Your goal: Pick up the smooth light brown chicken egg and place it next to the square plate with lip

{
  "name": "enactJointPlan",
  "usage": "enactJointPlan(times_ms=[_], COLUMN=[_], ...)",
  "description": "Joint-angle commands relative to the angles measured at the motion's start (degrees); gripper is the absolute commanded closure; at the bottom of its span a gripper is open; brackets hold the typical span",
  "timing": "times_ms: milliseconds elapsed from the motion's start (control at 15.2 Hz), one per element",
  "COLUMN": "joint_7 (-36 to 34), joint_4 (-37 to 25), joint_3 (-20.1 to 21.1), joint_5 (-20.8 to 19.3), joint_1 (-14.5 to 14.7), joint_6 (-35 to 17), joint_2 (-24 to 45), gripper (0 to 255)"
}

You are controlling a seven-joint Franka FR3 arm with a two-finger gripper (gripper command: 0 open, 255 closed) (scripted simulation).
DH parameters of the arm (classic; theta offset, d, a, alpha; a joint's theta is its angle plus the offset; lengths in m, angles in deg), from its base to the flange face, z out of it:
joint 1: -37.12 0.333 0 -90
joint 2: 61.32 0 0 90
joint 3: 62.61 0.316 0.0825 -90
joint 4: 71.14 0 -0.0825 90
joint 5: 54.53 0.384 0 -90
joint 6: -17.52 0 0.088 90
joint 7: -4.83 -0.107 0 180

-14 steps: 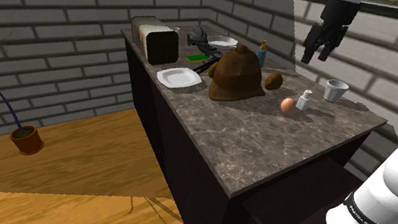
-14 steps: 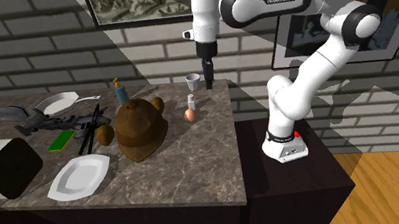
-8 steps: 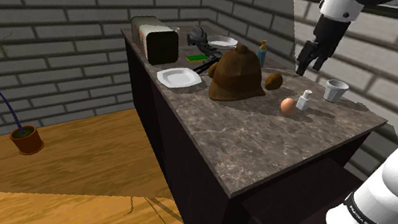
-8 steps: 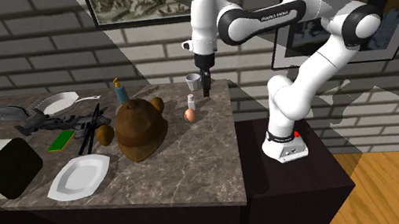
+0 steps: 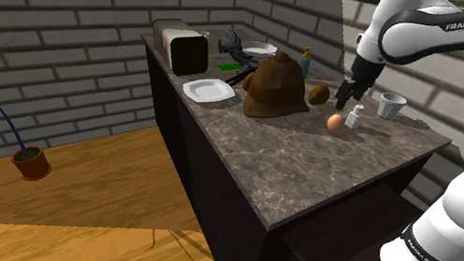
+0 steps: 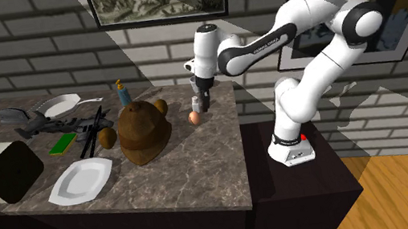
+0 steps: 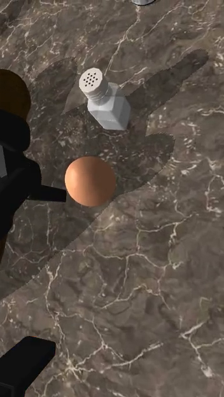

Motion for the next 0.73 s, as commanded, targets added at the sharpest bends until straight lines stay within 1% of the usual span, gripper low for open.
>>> enactJointPlan(times_ms=[0,264,528,660], joint_7=[0.25,0.02,-1.81,-2.37], joint_4=[1.37,3.80,4.28,4.27], joint_3=[-0.30,-0.92,-0.97,-0.97], joint_5=[-2.17,-7.21,-13.72,-14.87], joint_1=[-1.05,-3.90,-7.85,-8.54], joint_6=[-5.11,-15.94,-26.80,-28.75], joint_2=[2.54,8.79,16.87,18.60], gripper=[0,0,0,0])
